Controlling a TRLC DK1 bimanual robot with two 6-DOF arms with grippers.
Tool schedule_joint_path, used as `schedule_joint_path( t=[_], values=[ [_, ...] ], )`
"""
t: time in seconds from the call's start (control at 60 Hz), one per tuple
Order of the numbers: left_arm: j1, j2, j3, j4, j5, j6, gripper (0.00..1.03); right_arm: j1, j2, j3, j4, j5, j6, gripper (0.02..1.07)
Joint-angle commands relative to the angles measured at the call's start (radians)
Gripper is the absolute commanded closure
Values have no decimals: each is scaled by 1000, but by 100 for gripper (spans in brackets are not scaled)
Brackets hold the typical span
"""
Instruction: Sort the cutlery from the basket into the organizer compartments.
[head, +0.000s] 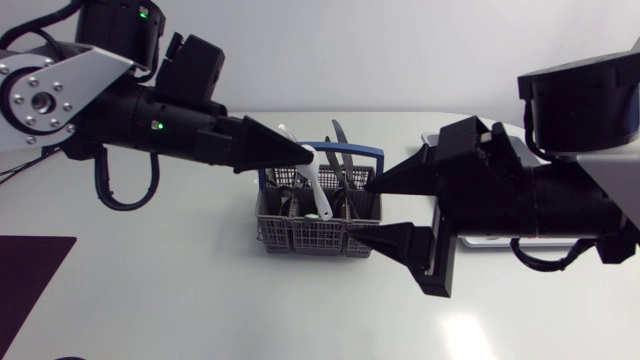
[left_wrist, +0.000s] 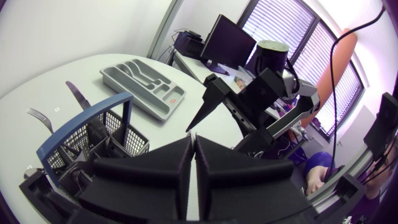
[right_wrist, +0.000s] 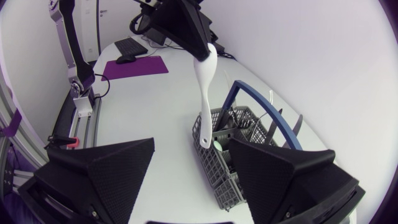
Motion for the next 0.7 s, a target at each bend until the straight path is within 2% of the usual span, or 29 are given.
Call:
schedule_joint_path(
  t=[0.0,0.233,0.333,0.433,0.533,0.633,0.683],
  values=[
    [-23,37,46,4,34,-26,100,-19,5,-16,-2,-22,-29,31],
    [-69,98,89,5,72,-44,100,-31,26,-8,20,-85,-29,54],
    [-86,107,100,5,83,-53,100,-31,41,-5,28,-99,-28,54],
    [-96,112,103,5,85,-55,100,-34,45,9,37,-110,-22,62],
    [-96,115,101,4,95,-57,100,-34,58,22,37,-125,-15,64],
    [-98,117,101,4,97,-58,100,-34,71,32,38,-133,-14,72],
    [-98,117,101,4,98,-61,100,-34,75,35,38,-137,-11,80]
  ],
)
